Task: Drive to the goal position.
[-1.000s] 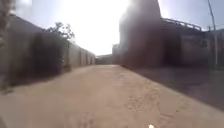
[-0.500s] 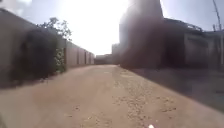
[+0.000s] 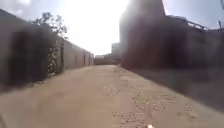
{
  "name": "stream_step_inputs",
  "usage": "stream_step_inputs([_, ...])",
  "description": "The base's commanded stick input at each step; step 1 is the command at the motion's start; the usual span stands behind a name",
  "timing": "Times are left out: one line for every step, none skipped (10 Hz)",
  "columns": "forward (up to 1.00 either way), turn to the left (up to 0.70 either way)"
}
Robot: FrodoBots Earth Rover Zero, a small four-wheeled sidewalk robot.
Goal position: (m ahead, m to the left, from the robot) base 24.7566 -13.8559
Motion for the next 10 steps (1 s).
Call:
stream_step_inputs([1.00,0.00])
stream_step_inputs([1.00,0.00])
stream_step_inputs([1.00,0.00])
stream_step_inputs([1.00,0.00])
stream_step_inputs([1.00,0.00])
stream_step_inputs([1.00,0.00])
stream_step_inputs([1.00,0.00])
stream_step_inputs([1.00,0.00])
stream_step_inputs([1.00,0.00])
stream_step_inputs([1.00,0.00])
